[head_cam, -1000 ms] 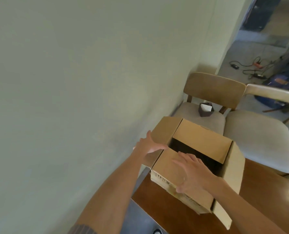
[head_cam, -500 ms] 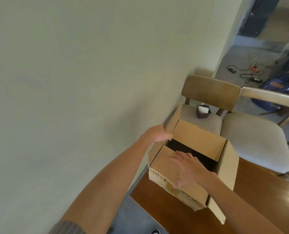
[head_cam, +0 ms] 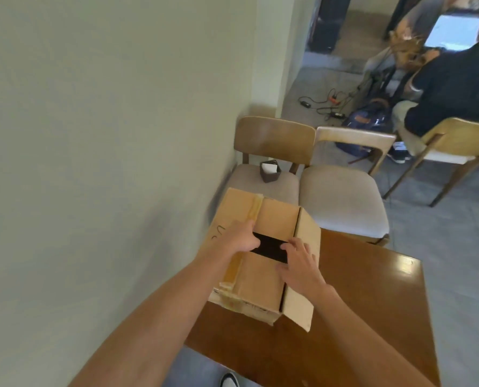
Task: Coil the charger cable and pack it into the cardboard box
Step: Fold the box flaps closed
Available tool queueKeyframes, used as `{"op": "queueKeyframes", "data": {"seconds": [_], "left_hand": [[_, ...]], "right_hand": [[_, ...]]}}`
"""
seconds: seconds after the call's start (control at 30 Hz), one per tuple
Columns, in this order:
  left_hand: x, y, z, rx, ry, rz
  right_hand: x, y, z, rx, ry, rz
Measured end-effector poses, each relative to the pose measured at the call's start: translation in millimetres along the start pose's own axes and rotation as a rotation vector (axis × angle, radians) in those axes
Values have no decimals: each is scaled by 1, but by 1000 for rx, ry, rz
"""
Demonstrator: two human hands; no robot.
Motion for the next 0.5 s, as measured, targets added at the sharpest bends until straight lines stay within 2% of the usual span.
{"op": "queueKeyframes", "data": {"seconds": [0.1, 0.2, 0.27, 0.37, 0.5], "left_hand": [[5, -7, 7, -18, -12, 63], [12, -11, 10, -28, -49, 134], [19, -15, 11, -21, -35, 184], [26, -18, 8, -10, -16, 285], [28, -18, 6, -39, -19, 367]], "right_hand": [[6, -20, -6, 203, -62, 109], [17, -45, -8, 524, 7, 378], [27, -59, -11, 655, 84, 572], [36, -66, -12, 698, 122, 830], [29, -78, -14, 722, 28, 846]]}}
Point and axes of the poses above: each hand's wrist, its own z-axis towards the middle knuckle, its own x-axis out of the palm, y = z × x, the point moved 4 cm from there along z, towards the middle knuckle, and after that the axes turned 5 degrees about z, right-handed, at the moved point
